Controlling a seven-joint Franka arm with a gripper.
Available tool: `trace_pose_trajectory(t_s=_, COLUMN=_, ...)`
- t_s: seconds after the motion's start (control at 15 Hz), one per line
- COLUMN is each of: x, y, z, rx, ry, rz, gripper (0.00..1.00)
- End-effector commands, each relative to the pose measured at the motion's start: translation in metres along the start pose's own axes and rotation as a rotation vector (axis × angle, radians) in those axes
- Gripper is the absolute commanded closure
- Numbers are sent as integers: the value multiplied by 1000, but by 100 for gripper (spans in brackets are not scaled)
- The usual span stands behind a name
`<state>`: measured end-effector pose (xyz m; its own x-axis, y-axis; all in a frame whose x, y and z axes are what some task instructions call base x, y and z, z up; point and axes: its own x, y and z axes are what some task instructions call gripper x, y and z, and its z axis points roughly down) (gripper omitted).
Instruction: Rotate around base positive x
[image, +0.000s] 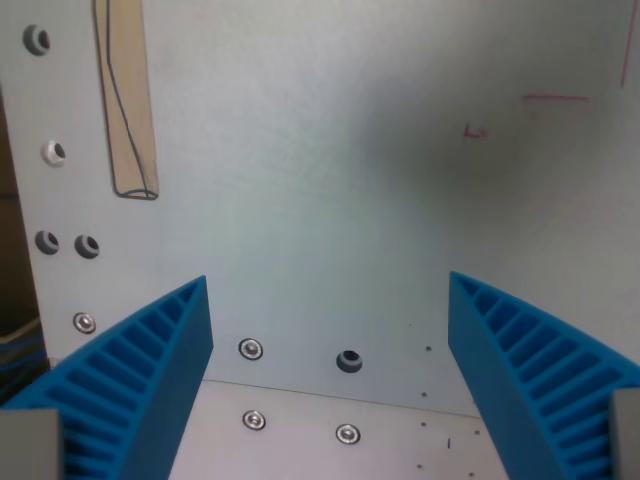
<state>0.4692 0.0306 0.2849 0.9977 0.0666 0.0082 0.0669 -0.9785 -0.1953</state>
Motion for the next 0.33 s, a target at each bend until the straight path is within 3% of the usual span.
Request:
trace_pose_trajectory(t_s=0.07, x=-2, y=5, z=-3, rx=220, ry=14, rz=-23, gripper=0)
trace_pose_trajectory(t_s=0.33, x=-2, y=5, z=-3, rx=266, ry=17, rz=-23, gripper=0)
